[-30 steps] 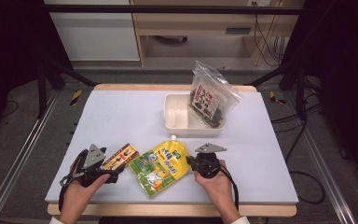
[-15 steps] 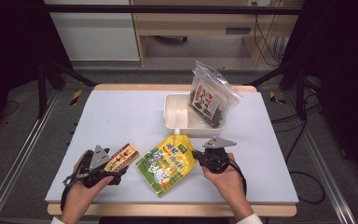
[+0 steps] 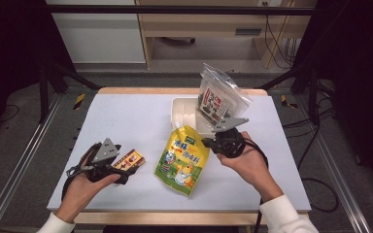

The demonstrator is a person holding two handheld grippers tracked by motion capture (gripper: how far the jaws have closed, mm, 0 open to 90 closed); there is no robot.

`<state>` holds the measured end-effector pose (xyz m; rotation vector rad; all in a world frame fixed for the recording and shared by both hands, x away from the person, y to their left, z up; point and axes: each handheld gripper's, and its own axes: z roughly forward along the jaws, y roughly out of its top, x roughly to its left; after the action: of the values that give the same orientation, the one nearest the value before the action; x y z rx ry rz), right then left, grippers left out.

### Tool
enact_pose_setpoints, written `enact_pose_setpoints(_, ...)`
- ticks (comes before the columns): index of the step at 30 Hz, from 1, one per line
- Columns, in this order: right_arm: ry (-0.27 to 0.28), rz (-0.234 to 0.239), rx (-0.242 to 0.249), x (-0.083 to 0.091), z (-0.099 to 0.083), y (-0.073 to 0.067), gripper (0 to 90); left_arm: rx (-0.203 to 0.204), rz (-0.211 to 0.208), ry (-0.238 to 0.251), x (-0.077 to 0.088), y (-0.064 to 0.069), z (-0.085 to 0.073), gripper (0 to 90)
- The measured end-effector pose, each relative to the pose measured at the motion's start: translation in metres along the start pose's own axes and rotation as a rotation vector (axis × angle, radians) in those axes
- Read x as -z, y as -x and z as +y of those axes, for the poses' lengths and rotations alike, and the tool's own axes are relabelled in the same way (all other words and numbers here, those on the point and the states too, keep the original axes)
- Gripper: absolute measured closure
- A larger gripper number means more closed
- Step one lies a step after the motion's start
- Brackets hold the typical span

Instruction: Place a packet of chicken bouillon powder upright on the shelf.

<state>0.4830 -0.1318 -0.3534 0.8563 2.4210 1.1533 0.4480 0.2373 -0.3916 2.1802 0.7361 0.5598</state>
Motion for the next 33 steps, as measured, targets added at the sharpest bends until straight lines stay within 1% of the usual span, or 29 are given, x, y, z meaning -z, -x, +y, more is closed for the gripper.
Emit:
enact_pose_setpoints(3, 0.001, 0.020, 0.050, 0.004, 0.014, 0.000, 90.0, -0.043, -0.007, -0.003, 0.001, -0.002, 0.014, 6.6)
enact_pose_setpoints(6, -0.001, 0.040, 0.098, 0.007, 0.026, 0.000, 90.0, -0.047, -0.027, -0.006, 0.003, -0.002, 0.030, 6.2)
enact_pose_setpoints(7, 0.001, 0.048, 0.103, 0.008, 0.028, 0.000, 90.0, -0.055, -0.036, -0.011, 0.003, -0.002, 0.036, 6.3)
enact_pose_setpoints(8, -0.001, 0.055, 0.114, 0.009, 0.031, -0.001, 90.0, -0.064, -0.058, -0.017, 0.004, -0.002, 0.042, 6.3)
enact_pose_setpoints(9, -0.005, 0.063, 0.129, 0.010, 0.035, -0.002, 90.0, -0.071, -0.066, -0.019, 0.005, -0.002, 0.046, 6.3)
enact_pose_setpoints(11, -0.011, 0.067, 0.149, 0.011, 0.041, -0.004, 90.0, -0.103, -0.084, -0.026, 0.007, -0.002, 0.059, 6.3)
enact_pose_setpoints(12, -0.018, 0.071, 0.161, 0.012, 0.044, -0.006, 90.0, -0.109, -0.092, -0.025, 0.008, -0.002, 0.063, 6.3)
enact_pose_setpoints(15, -0.028, 0.077, 0.190, 0.014, 0.051, -0.009, 90.0, -0.136, -0.097, -0.025, 0.010, -0.002, 0.077, 6.6)
enact_pose_setpoints(17, -0.028, 0.077, 0.199, 0.014, 0.054, -0.011, 90.0, -0.152, -0.099, -0.030, 0.010, -0.001, 0.084, 6.8)
enact_pose_setpoints(20, -0.031, 0.081, 0.209, 0.015, 0.058, -0.011, 90.0, -0.171, -0.094, -0.031, 0.010, -0.001, 0.093, 7.2)
enact_pose_setpoints(26, -0.029, 0.089, 0.223, 0.014, 0.061, -0.013, 90.0, -0.208, -0.103, -0.038, 0.008, -0.001, 0.105, 8.8)
enact_pose_setpoints(29, -0.023, 0.096, 0.230, 0.015, 0.061, -0.015, 90.0, -0.214, -0.111, -0.042, 0.007, -0.001, 0.106, 10.4)
enact_pose_setpoints(33, -0.015, 0.105, 0.249, 0.015, 0.063, -0.018, 90.0, -0.233, -0.128, -0.055, 0.003, 0.000, 0.108, 13.0)
